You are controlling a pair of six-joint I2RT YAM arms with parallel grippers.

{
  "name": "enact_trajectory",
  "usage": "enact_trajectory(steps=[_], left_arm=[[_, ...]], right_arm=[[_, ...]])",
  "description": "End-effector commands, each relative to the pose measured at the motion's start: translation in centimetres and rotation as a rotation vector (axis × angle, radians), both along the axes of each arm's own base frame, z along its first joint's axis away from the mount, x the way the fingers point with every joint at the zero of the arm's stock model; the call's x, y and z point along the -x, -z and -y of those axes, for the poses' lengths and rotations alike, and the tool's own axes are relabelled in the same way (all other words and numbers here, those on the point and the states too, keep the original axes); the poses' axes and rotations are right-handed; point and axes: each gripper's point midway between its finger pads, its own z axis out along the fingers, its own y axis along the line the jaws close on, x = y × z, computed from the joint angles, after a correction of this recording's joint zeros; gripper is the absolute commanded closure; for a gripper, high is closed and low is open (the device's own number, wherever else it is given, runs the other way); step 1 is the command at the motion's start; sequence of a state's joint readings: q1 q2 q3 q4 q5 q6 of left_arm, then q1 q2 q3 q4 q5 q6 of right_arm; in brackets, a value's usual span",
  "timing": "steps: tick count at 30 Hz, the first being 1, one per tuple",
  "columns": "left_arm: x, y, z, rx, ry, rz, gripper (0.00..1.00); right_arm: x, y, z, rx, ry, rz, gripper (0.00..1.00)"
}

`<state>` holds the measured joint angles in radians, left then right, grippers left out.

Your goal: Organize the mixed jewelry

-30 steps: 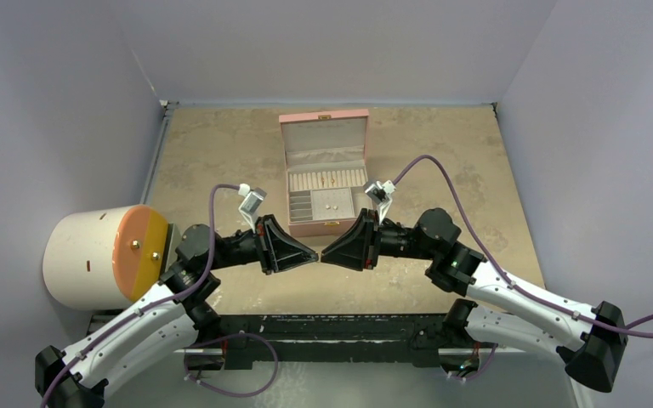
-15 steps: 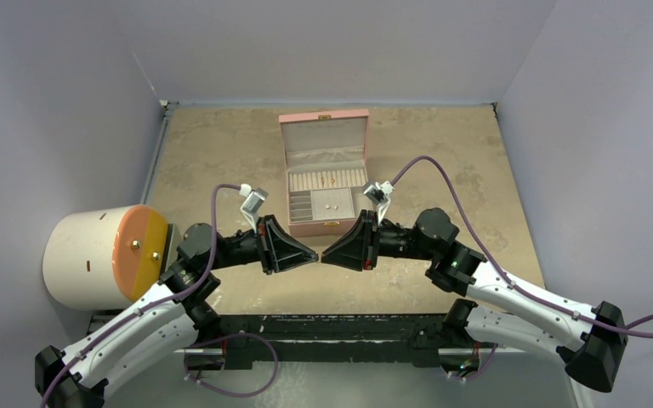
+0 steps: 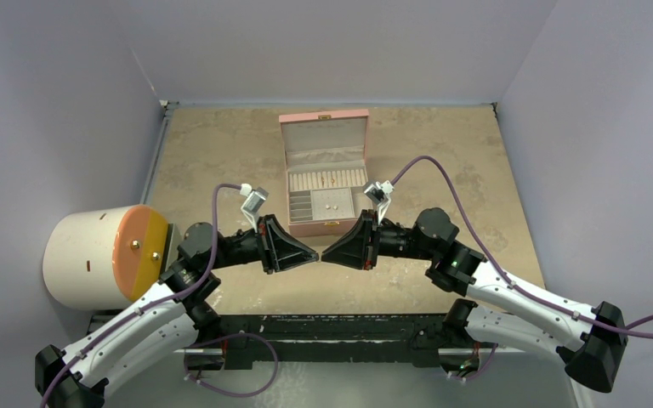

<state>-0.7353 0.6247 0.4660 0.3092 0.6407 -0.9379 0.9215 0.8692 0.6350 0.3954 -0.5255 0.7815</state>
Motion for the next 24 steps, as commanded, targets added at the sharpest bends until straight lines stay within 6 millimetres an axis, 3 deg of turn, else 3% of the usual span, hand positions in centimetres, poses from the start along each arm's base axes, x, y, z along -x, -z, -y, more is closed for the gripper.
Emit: enact_trajectory(steps=[1,4,8,10,15,20,24], left_arm=[[0.0,-2.1,-0.1,0.033,-0.009,0.065,1.00],[-0.1,-2.3,-0.2,0.031,-0.022,0.069,1.00],[-0.9,-2.1,-0.5,-0.008,-0.075,0.067,0.65],[-1.4,-2.1,-0.9,-0.033,-0.118,0.083,0.53],[-3.1,-1.5,-2.4,-0.134,-0.256,0.101,0.46],[-4.7,-2.0,-4.5,-0.225,-0.403,0.137,0.44],[-5.5,-2.3,-5.9,-0.290,-0.478,0.166,0.43]], right_arm=[[-0.2,-1.8,0.1,-0.052,0.008,0.048,1.00],[-0.2,-1.8,0.2,-0.051,0.014,0.049,1.00],[-0.5,-1.7,0.3,-0.037,0.033,0.047,1.00],[-1.0,-1.7,0.4,-0.017,0.062,0.052,1.00],[-2.6,-1.5,0.9,0.073,0.154,0.070,1.00],[-5.9,-1.1,2.2,0.224,0.324,0.133,1.00],[-8.9,0.3,3.4,0.388,0.446,0.184,1.00]])
